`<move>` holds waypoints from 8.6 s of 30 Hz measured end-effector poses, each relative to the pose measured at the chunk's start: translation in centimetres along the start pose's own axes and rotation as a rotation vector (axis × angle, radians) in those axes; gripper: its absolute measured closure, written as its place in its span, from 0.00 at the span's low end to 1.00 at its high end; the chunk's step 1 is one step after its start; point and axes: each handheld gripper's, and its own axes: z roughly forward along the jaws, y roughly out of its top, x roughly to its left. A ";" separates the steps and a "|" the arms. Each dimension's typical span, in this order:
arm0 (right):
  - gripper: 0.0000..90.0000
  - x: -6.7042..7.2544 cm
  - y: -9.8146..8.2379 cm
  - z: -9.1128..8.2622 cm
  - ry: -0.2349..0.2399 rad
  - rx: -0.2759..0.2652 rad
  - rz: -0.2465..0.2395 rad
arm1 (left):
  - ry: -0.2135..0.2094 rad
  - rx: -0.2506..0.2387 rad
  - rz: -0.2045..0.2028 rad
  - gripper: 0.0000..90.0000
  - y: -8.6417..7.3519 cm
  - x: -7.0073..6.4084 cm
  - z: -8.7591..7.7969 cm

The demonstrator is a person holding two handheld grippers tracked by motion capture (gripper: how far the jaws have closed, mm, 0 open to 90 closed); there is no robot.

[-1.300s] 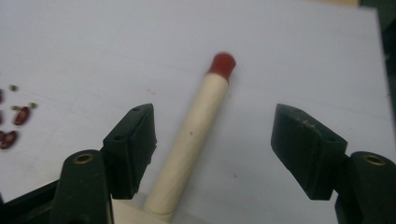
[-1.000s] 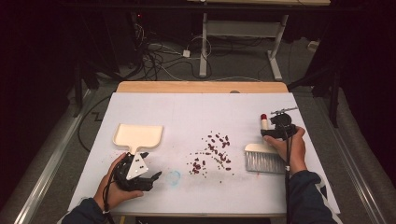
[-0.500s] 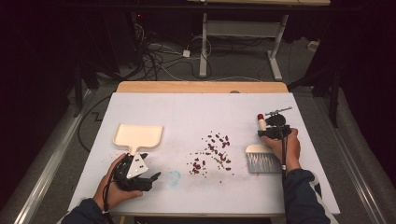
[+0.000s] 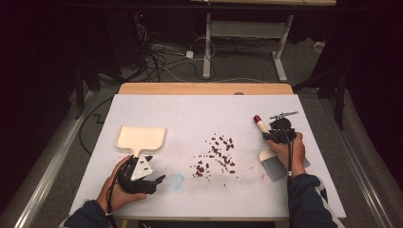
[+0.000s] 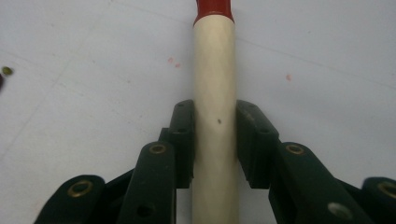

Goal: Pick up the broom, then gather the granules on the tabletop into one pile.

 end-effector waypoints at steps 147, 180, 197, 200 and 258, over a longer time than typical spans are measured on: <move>0.75 3.6 0.4 -6.2 0.084 -0.312 -0.389 | 0.014 -0.075 -0.060 0.23 -1.2 0.2 -3.1; 0.74 13.0 0.1 -1.5 0.143 -0.278 -0.555 | -0.001 -0.052 -0.020 0.23 -0.8 0.2 -2.4; 0.75 14.1 -0.6 -2.9 0.203 -0.280 -0.622 | -0.008 -0.052 -0.015 0.23 -0.7 0.1 -2.4; 0.75 14.2 -0.8 -3.0 0.219 -0.279 -0.621 | -0.008 -0.050 -0.013 0.23 -0.7 0.1 -2.4; 0.75 16.4 -2.5 -4.6 0.478 -0.261 -0.394 | 0.024 -0.087 -0.074 0.23 -1.2 1.0 -3.4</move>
